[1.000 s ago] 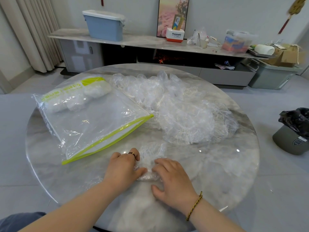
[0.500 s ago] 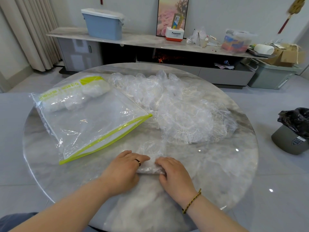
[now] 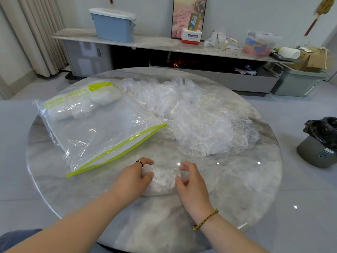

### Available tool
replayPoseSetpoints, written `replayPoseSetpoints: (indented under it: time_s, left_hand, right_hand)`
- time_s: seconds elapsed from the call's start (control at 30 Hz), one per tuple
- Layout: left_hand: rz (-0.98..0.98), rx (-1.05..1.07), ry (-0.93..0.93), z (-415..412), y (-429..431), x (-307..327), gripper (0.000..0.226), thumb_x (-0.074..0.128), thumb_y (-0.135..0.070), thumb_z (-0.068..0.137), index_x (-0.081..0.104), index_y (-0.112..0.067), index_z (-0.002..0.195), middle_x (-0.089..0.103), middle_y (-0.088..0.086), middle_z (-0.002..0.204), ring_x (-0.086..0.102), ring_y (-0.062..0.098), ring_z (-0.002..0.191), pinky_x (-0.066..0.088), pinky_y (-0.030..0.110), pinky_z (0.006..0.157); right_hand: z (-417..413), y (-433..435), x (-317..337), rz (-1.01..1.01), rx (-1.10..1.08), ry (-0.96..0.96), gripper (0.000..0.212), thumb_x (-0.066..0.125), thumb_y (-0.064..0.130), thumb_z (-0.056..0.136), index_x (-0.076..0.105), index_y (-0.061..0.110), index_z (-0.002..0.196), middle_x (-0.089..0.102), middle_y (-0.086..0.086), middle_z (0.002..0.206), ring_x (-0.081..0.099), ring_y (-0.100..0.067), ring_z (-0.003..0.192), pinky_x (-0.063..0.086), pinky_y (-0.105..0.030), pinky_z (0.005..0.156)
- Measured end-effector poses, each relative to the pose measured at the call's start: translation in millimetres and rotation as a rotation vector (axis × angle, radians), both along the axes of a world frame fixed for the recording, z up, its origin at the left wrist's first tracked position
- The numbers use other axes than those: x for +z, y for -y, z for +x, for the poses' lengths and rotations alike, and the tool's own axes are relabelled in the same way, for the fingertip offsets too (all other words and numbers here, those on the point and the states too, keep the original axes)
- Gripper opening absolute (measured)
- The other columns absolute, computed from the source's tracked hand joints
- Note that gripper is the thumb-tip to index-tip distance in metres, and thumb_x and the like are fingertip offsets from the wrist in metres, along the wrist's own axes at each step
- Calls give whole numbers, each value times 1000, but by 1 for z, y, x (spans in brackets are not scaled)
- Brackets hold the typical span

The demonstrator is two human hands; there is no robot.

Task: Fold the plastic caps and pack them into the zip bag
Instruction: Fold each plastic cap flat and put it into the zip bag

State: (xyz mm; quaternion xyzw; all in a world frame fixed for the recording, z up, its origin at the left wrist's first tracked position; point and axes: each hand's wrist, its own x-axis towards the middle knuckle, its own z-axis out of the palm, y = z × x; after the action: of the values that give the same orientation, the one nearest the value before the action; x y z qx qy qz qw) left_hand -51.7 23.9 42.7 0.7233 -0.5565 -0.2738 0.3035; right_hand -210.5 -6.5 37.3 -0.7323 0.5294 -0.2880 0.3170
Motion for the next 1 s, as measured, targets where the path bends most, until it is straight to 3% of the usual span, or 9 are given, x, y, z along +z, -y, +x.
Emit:
replayPoseSetpoints:
  time_s: [0.13, 0.3, 0.4, 0.53, 0.63, 0.77, 0.83, 0.9, 1.0]
  left_hand:
    - [-7, -16, 146, -5, -1, -2, 39, 47, -18, 94, 40, -23, 132, 40, -8, 57, 44, 9, 56, 33, 25, 58]
    - [-235, -30, 507, -5, -3, -2, 37, 38, -21, 88, 52, -19, 123, 66, 2, 101, 64, 21, 88, 44, 27, 78]
    - [-426, -207, 713, -6, -3, -13, 38, 37, -25, 81, 60, -22, 111, 68, 6, 110, 50, 18, 106, 23, 28, 99]
    - [-153, -379, 815, -8, -3, -14, 70, 6, -30, 101, 75, -16, 94, 72, -4, 100, 66, 14, 99, 9, 30, 107]
    - [-109, -397, 842, -5, -5, -26, 79, -2, -33, 100, 75, -16, 92, 72, -5, 98, 69, 11, 91, 8, 27, 108]
    - [-41, -343, 779, -8, -6, -23, 55, 24, -38, 89, 76, -20, 88, 72, -7, 98, 69, 7, 89, 40, 31, 92]
    - [36, -333, 686, -9, -5, -7, 56, 30, -43, 80, 67, -18, 114, 62, -8, 119, 60, 6, 108, 43, 23, 92]
    - [7, -287, 658, -5, 3, -4, 57, 37, -45, 90, 33, -22, 142, 38, -10, 141, 35, 10, 131, 25, 22, 104]
    - [171, -231, 473, 5, 6, 5, 55, 57, -43, 85, 39, -26, 134, 51, -11, 117, 45, 11, 120, 30, 22, 95]
  right_hand:
    - [5, -2, -15, -601, 159, -224, 21, 35, 20, 90, 48, 18, 106, 63, -10, 113, 47, -16, 103, 39, -26, 88]
    - [9, -10, -16, -451, 267, -555, 42, 35, 32, 76, 68, 25, 100, 69, 7, 106, 64, -10, 101, 31, -30, 93]
    - [9, -8, -13, -361, 299, -640, 47, 33, 38, 74, 73, 26, 95, 69, 13, 104, 65, -4, 98, 37, -28, 93]
    - [9, -9, -14, -298, 340, -664, 49, 33, 40, 75, 73, 24, 96, 69, 12, 105, 64, -4, 101, 33, -28, 92]
    - [9, -8, -10, -270, 339, -686, 50, 33, 39, 74, 73, 22, 99, 69, 10, 107, 65, -6, 100, 32, -28, 91]
    - [7, -5, -11, -270, 275, -710, 49, 34, 40, 73, 74, 21, 96, 70, 5, 105, 67, -11, 98, 39, -31, 100]
    - [3, -1, -13, -232, 196, -649, 52, 36, 43, 71, 72, 17, 98, 71, 1, 101, 68, -16, 94, 46, -35, 91]
    - [1, 0, -3, -207, 107, -593, 52, 42, 46, 71, 66, 16, 106, 69, 5, 98, 67, -15, 91, 51, -32, 83]
    - [-1, 7, 6, -160, 118, -530, 55, 50, 37, 90, 33, 20, 139, 50, 10, 124, 42, -13, 119, 26, -25, 103]
